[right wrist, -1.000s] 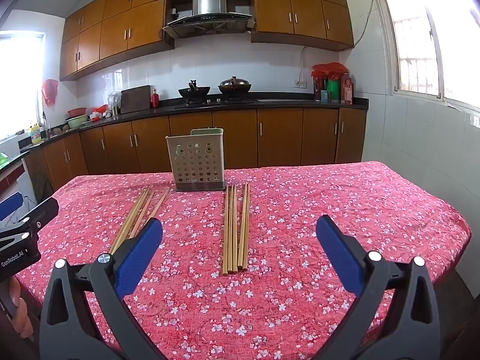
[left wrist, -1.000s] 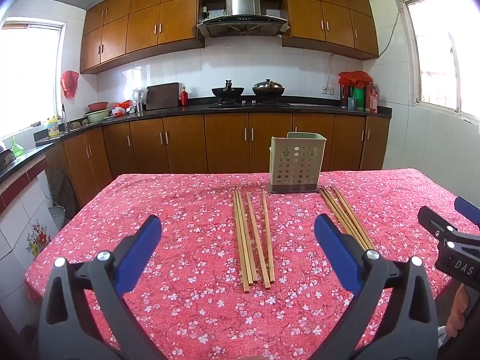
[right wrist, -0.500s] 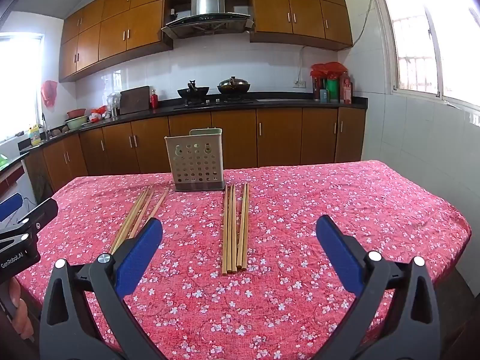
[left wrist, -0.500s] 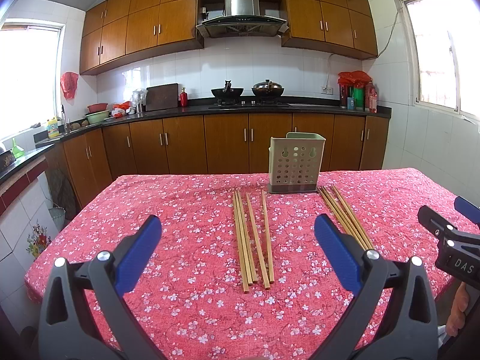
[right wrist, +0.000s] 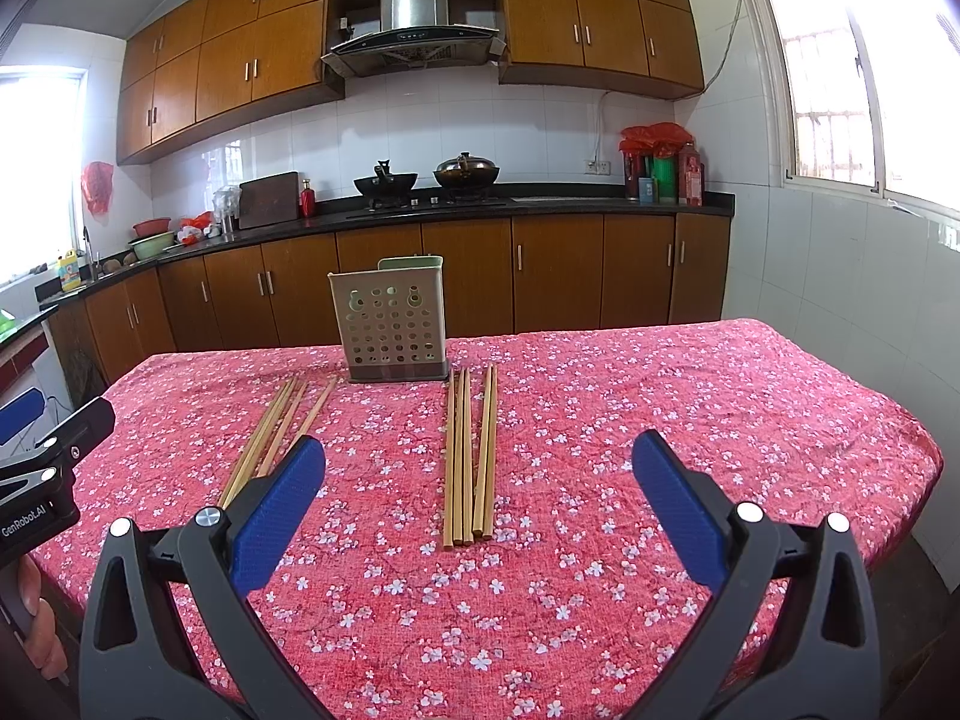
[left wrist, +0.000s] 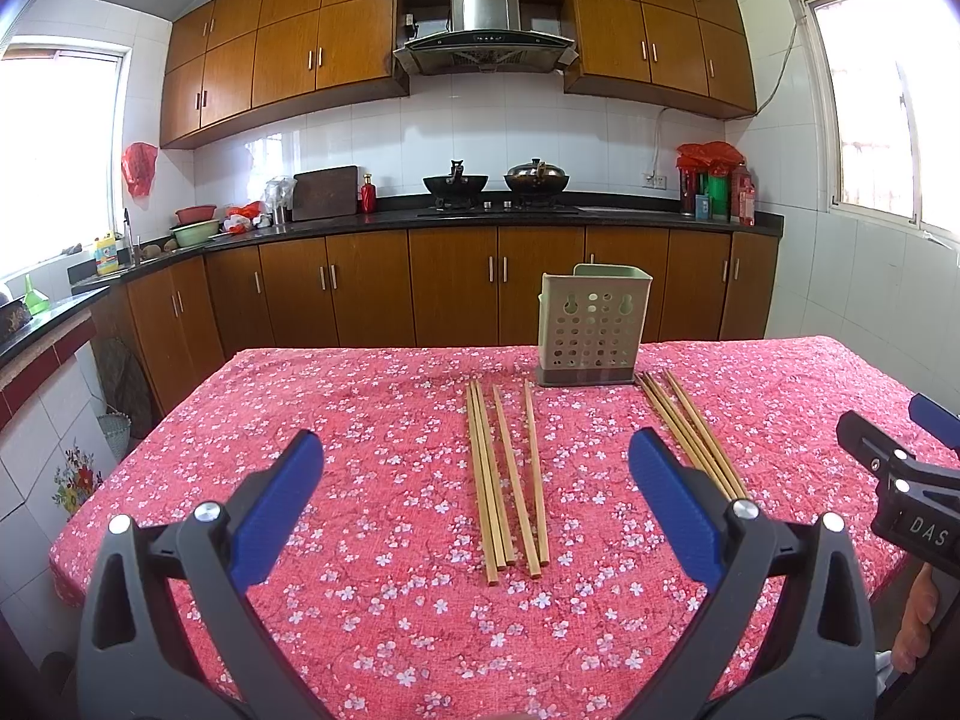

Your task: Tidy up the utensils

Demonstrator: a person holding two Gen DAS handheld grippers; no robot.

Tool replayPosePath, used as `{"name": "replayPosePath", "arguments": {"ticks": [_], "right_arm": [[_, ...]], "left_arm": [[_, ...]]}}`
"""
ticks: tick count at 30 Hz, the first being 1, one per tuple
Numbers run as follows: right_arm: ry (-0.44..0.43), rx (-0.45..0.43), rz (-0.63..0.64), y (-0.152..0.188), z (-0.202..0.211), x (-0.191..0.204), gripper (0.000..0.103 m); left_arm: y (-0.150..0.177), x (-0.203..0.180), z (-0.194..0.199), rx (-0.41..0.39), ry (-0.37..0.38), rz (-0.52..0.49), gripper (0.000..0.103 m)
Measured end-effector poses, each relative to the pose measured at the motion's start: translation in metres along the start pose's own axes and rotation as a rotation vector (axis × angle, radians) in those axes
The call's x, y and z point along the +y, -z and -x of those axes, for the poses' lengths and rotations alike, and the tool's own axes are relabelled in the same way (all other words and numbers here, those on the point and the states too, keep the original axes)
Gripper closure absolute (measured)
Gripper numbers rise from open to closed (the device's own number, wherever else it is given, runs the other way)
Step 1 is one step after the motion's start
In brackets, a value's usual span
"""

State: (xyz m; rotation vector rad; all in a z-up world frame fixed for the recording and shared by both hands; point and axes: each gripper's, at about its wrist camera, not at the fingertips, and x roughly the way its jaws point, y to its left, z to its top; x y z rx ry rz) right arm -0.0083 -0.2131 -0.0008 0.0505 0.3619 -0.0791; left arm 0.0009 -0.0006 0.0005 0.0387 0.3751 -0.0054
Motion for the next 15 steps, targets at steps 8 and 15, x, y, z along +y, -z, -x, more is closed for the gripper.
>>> {"name": "replayPosePath", "arguments": {"ticks": [8, 15], "right_arm": [[-0.001, 0.002, -0.001, 0.0010, -0.0004, 0.0000, 0.002], [-0.001, 0.002, -0.002, 0.0013, -0.0008, -0.0008, 0.002]], "left_arm": [[0.0007, 0.0012, 0.0002, -0.002, 0.000, 0.001, 0.004], [0.0010, 0.0003, 0.0007, -0.002, 0.001, -0.001, 0.004]]}}
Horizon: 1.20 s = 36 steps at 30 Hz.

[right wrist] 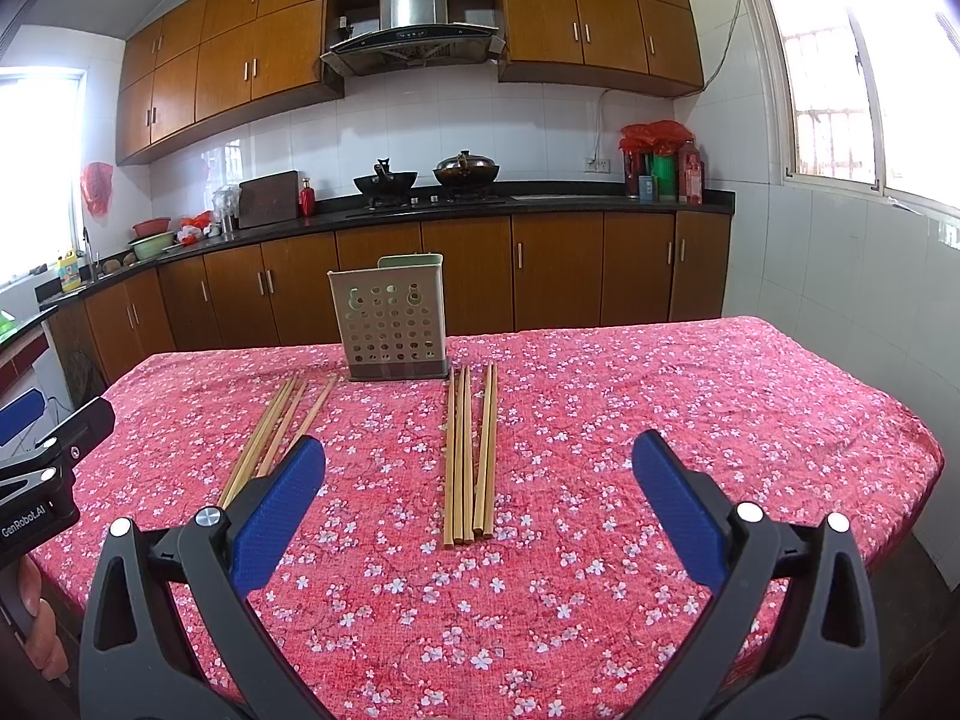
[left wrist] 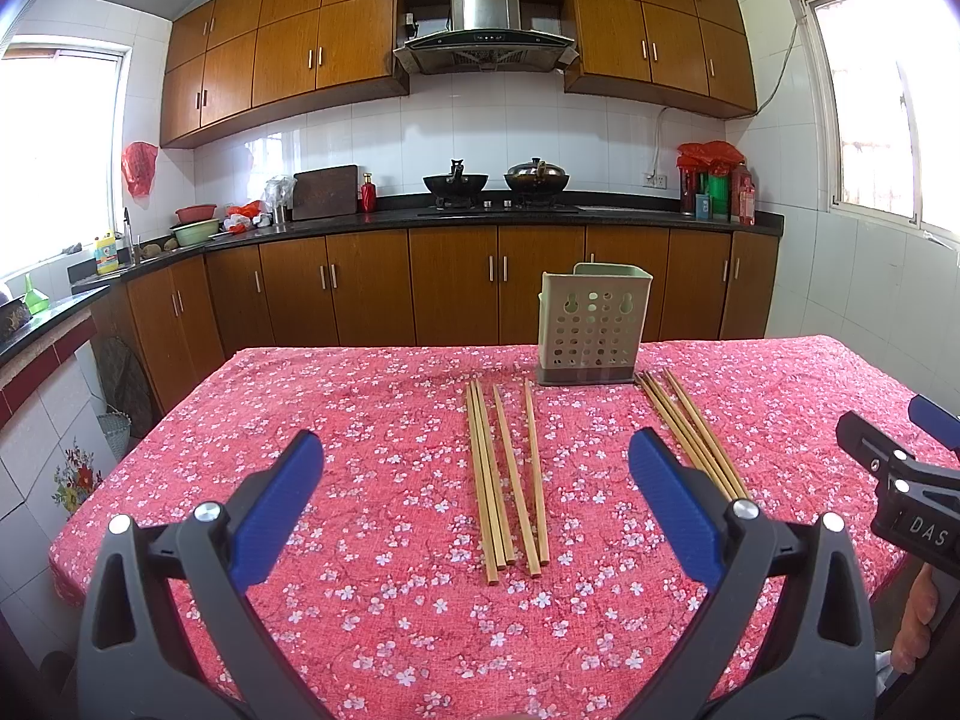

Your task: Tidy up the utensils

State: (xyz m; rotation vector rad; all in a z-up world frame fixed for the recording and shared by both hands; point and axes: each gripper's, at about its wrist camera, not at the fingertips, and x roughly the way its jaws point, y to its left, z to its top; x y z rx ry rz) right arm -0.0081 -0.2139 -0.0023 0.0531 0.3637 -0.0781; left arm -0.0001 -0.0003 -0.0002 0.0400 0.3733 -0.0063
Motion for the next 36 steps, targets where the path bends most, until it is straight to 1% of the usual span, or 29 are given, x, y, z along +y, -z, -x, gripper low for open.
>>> {"name": "replayPosePath", "arguments": {"ticks": [36], "right_arm": [[-0.001, 0.004, -0.004, 0.0017, 0.0006, 0.0002, 0.002]], "left_arm": [[-0.0002, 0.0001, 0.0000, 0.001, 0.000, 0.000, 0.004]]}}
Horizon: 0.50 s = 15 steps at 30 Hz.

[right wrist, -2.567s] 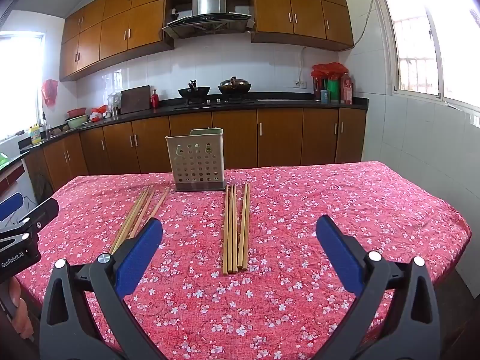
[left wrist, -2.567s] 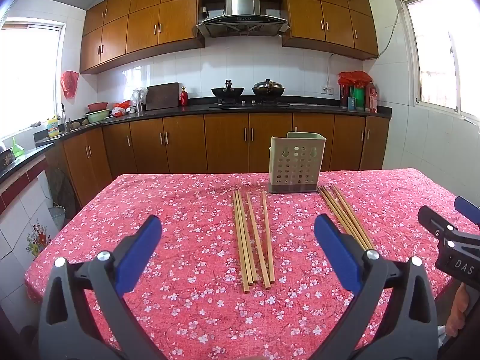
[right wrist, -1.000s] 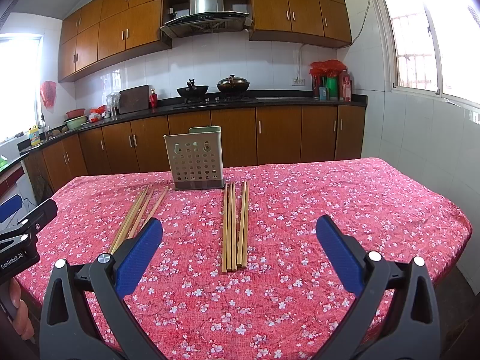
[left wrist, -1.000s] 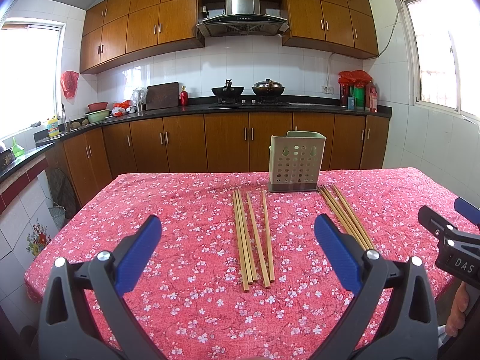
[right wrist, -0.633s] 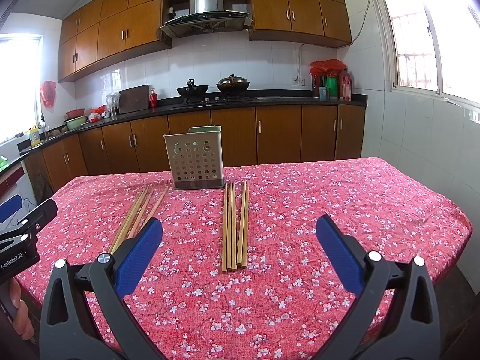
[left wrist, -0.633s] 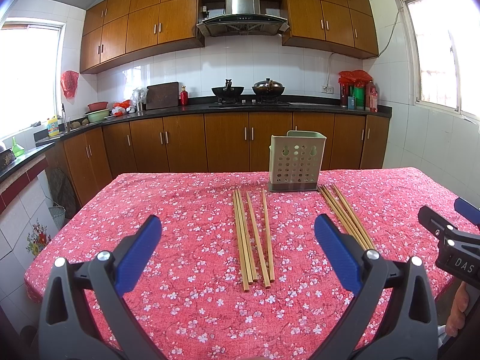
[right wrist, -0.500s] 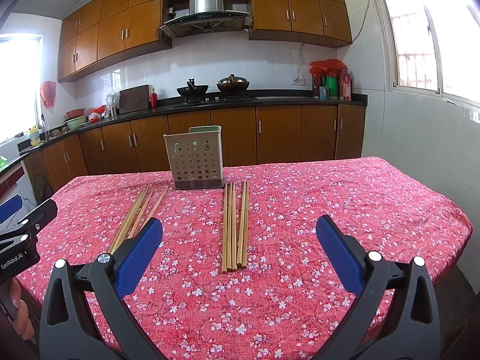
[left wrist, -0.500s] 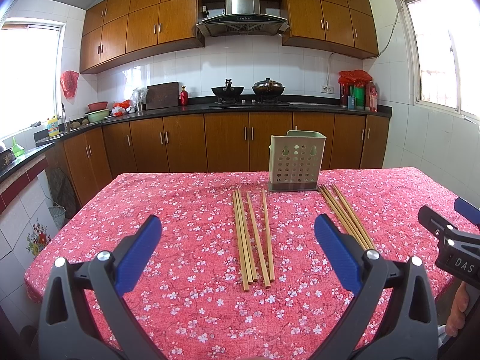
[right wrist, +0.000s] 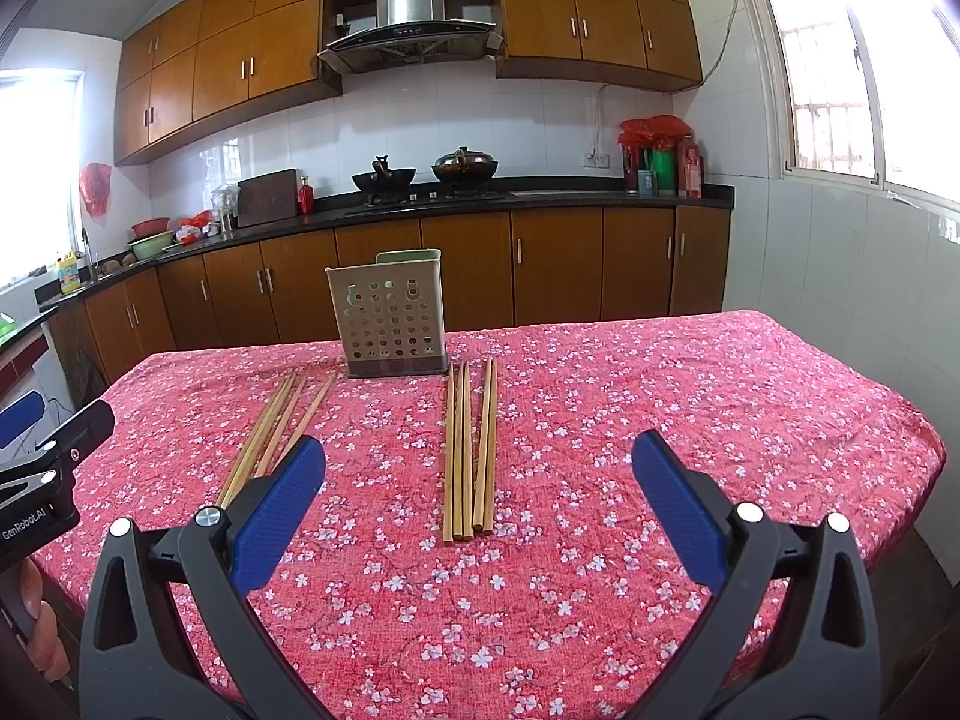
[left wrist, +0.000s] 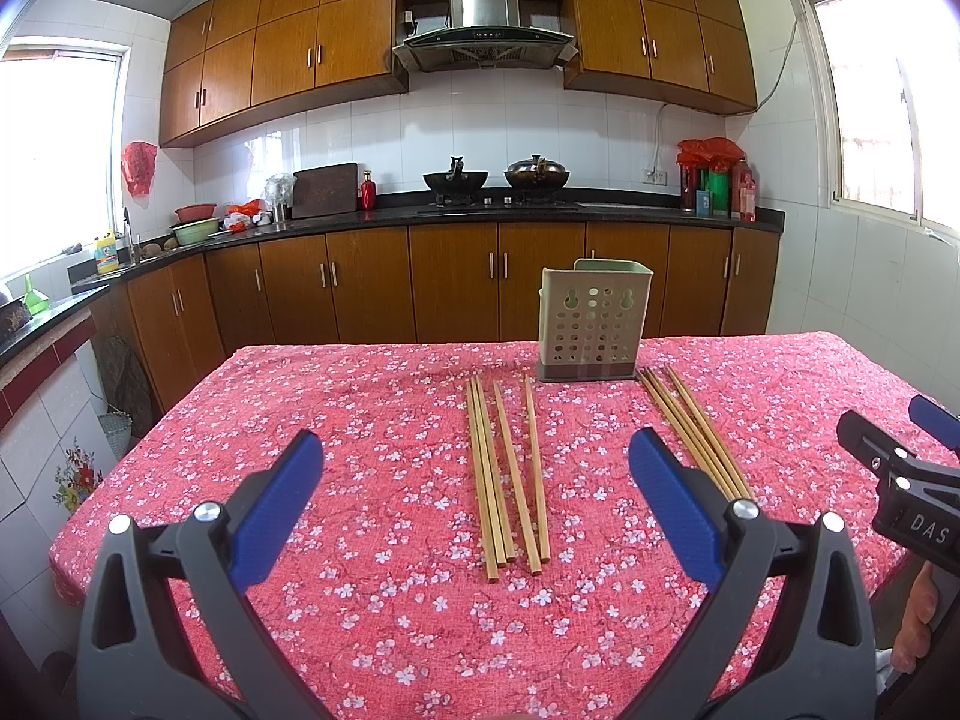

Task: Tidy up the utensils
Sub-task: 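Lower the right gripper onto a wooden chopstick and close it while the left gripper grasps another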

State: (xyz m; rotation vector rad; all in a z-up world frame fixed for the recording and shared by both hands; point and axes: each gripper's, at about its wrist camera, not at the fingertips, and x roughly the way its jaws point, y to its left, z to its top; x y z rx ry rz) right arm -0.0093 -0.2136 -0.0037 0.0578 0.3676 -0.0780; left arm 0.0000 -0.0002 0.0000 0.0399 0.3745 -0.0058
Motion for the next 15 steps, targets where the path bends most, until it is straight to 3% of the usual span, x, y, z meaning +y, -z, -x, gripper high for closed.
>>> {"name": "replayPosePath", "arguments": {"ticks": [10, 15], "right_arm": [[-0.002, 0.029, -0.002, 0.004, -0.011, -0.004, 0.002], [0.035, 0.171, -0.031, 0.004, -0.048, -0.015, 0.002]], "left_arm": [[0.002, 0.003, -0.006, 0.036, -0.029, 0.010, 0.004], [0.009, 0.011, -0.039, 0.160, -0.047, 0.023, 0.004]]}}
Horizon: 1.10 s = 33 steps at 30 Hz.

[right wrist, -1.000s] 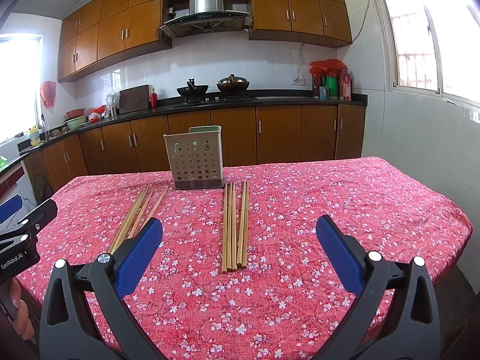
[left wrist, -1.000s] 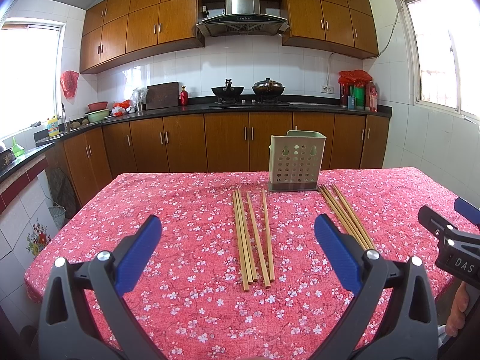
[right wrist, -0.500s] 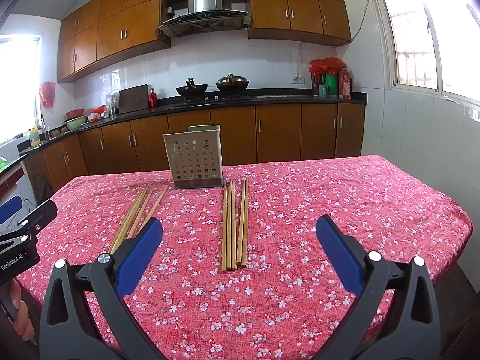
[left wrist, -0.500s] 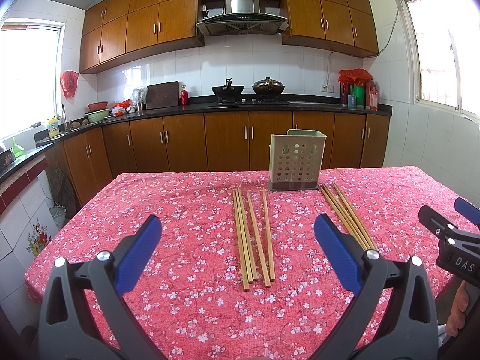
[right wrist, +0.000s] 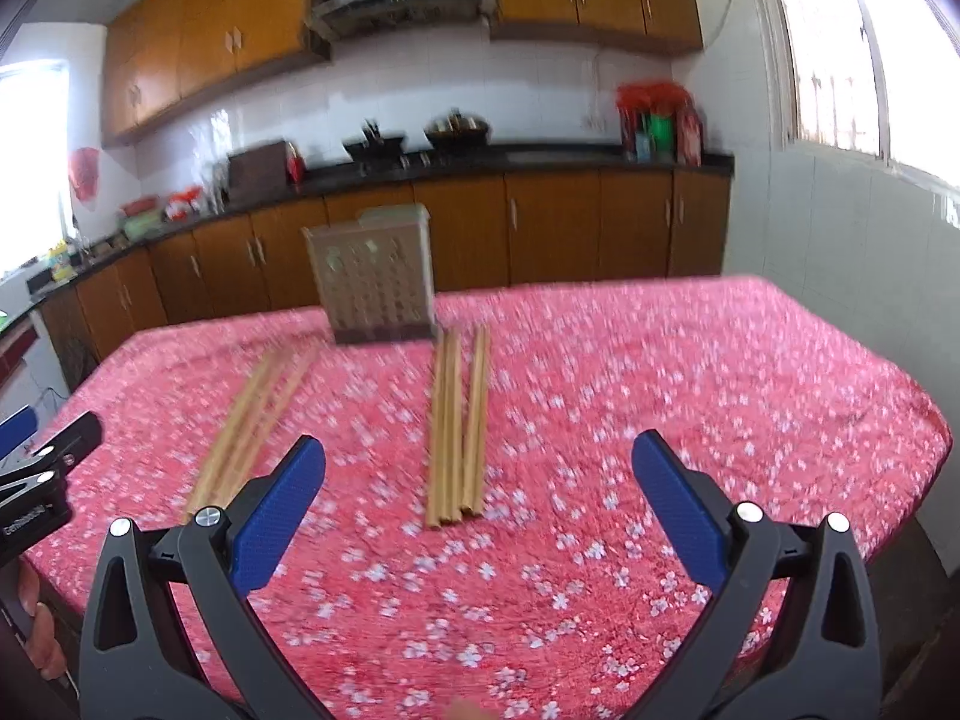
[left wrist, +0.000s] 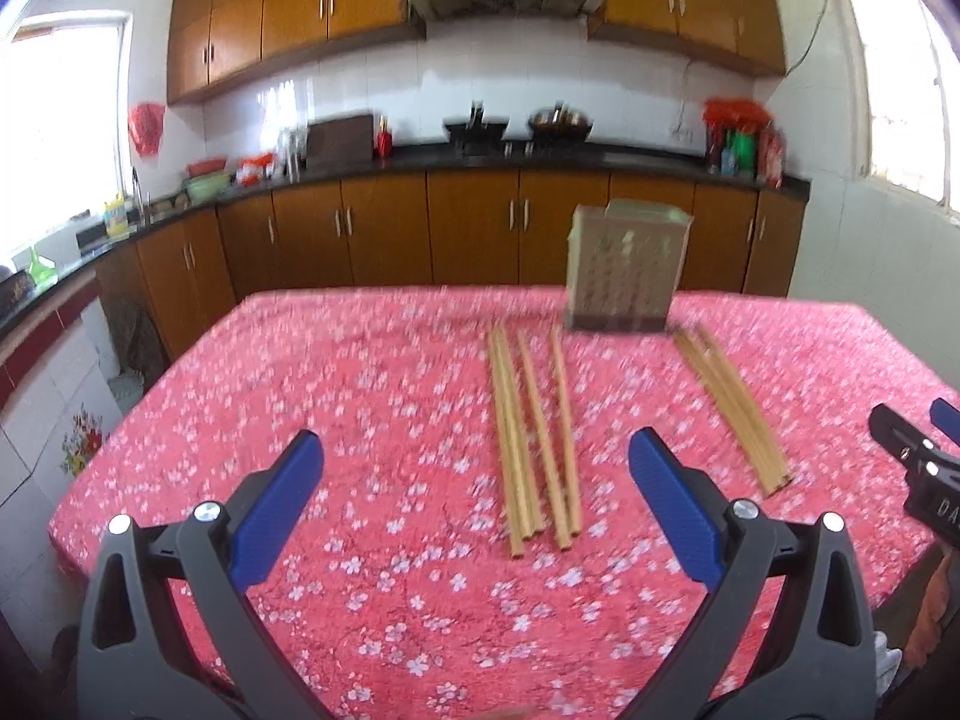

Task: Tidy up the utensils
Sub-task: 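Lower the right gripper onto a wooden chopstick and close it while the left gripper grasps another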

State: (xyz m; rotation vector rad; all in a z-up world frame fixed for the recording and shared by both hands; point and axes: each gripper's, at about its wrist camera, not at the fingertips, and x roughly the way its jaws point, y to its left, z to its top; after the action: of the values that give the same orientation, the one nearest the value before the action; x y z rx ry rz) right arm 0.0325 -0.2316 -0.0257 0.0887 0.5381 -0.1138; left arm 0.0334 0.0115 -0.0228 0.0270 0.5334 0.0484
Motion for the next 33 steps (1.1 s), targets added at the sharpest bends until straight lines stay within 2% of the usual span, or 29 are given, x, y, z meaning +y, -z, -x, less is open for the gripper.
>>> {"name": "replayPosePath", "arguments": {"ticks": [2, 4, 5, 6, 7, 9, 12, 16, 21, 22, 27, 33], "right_arm": [[0.008, 0.070, -0.027, -0.004, -0.021, -0.007, 0.009], [-0.009, 0.131, -0.059, -0.009, -0.041, -0.014, 0.029], [-0.025, 0.185, -0.086, -0.013, -0.059, -0.018, 0.033], [-0.036, 0.215, -0.099, -0.015, -0.070, -0.021, 0.042], [-0.050, 0.245, -0.112, -0.017, -0.082, -0.022, 0.052], [-0.075, 0.300, -0.129, -0.023, -0.107, -0.022, 0.062], [-0.087, 0.345, -0.105, -0.027, -0.134, -0.014, 0.073], [-0.100, 0.414, -0.085, -0.025, -0.156, -0.012, 0.085], [-0.089, 0.405, -0.056, -0.026, -0.161, -0.009, 0.089], [-0.058, 0.414, -0.042, -0.026, -0.164, -0.009, 0.094], [-0.043, 0.398, -0.032, -0.028, -0.165, -0.012, 0.095], [-0.028, 0.382, -0.038, -0.027, -0.164, -0.017, 0.095]], "left_arm": [[0.000, 0.011, -0.021, 0.074, -0.018, 0.011, 0.004], [-0.001, 0.017, -0.039, 0.130, -0.019, 0.025, 0.004], [-0.002, 0.020, -0.047, 0.156, -0.019, 0.029, 0.004], [-0.003, 0.024, -0.057, 0.181, -0.012, 0.033, 0.006], [-0.006, 0.025, -0.063, 0.196, -0.006, 0.036, 0.008], [-0.009, 0.027, -0.079, 0.233, 0.006, 0.033, 0.021], [-0.013, 0.028, -0.104, 0.297, 0.031, 0.020, 0.032], [-0.014, 0.024, -0.131, 0.360, 0.060, 0.023, 0.042], [-0.014, 0.020, -0.152, 0.394, 0.076, 0.014, 0.051], [-0.014, 0.019, -0.155, 0.400, 0.085, 0.014, 0.052], [-0.014, 0.017, -0.163, 0.413, 0.131, 0.015, 0.062], [-0.014, 0.010, -0.171, 0.436, 0.147, -0.005, 0.073]]}}
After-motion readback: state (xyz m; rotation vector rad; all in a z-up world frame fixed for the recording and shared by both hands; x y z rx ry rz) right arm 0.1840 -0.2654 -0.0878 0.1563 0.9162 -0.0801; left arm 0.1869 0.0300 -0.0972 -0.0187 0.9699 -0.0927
